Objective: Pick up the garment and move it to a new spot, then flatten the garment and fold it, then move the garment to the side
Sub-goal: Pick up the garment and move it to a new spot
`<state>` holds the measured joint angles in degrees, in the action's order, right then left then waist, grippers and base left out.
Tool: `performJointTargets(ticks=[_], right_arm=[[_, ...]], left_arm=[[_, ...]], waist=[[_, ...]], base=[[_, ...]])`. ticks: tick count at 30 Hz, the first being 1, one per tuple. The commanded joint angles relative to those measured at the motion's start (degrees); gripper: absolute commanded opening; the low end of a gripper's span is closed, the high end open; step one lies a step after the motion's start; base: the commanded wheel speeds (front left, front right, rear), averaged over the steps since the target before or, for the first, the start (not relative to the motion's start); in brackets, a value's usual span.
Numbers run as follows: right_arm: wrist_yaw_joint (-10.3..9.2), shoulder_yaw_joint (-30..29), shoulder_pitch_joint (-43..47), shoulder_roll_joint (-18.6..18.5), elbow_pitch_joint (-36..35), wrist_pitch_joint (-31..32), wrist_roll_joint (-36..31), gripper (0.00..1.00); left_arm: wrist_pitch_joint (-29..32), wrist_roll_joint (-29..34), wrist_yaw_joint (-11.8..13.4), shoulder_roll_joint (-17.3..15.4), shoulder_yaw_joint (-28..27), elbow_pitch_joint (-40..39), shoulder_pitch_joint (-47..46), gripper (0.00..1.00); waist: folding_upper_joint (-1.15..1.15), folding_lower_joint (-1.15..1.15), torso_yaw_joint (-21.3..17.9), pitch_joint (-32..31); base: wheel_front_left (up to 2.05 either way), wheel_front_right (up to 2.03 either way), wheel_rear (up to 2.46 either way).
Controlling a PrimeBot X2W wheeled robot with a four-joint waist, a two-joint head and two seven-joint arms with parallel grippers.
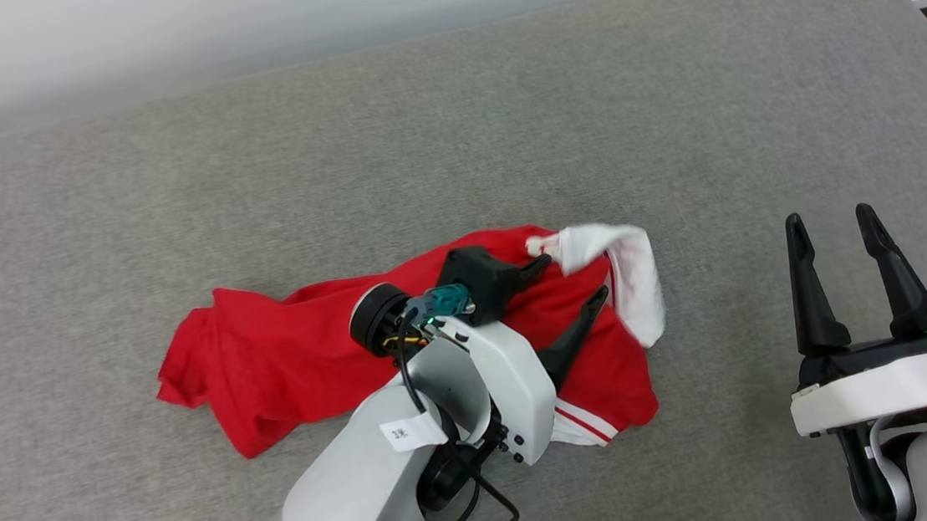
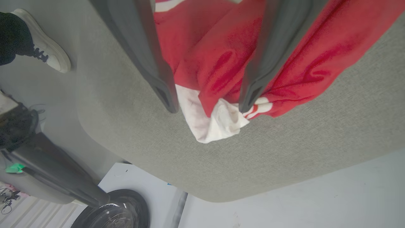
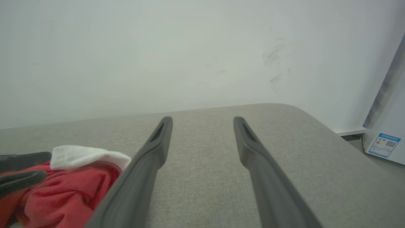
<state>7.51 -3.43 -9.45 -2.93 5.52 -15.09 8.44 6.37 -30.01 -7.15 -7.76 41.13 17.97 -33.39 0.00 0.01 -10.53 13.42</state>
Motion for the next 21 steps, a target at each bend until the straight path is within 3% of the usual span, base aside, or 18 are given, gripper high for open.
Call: performJointTargets(ticks=[1,9,15,21], right_arm=[[-0.03,-0.2,-0.3,0.1,-0.3,-0.1,-0.5,1.0],[-0.04,-0.3,1.2,0.1,-0.4,-0.1,-2.9,1.0],[-0.04,0.2,2.7,0.1,-0.6,-0.1,-4.0,1.0],[-0.04,0.9,4.1,0.1,-1.0,-0.1,-5.1,1.0]], left_arm=[[-1.6,-0.4,-0.2,0.4,0.0,1.1,-0.7,1.0],[-11.7,-1.0,0.8,-0.3,-3.1,4.7,-0.2,1.0],[-18.4,-1.1,4.1,-3.6,-7.8,2.4,3.0,1.0],[-21.3,-0.6,8.0,-7.6,-13.2,-3.7,10.4,1.0]], waist=[[0.0,-0.01,0.6,-0.4],[0.0,-0.01,5.6,-4.5],[0.0,-0.01,9.7,-7.8],[0.0,-0.01,13.1,-9.5]], base=[[0.0,0.0,0.0],[0.0,0.0,0.0],[0.0,0.0,0.0],[0.0,0.0,0.0]])
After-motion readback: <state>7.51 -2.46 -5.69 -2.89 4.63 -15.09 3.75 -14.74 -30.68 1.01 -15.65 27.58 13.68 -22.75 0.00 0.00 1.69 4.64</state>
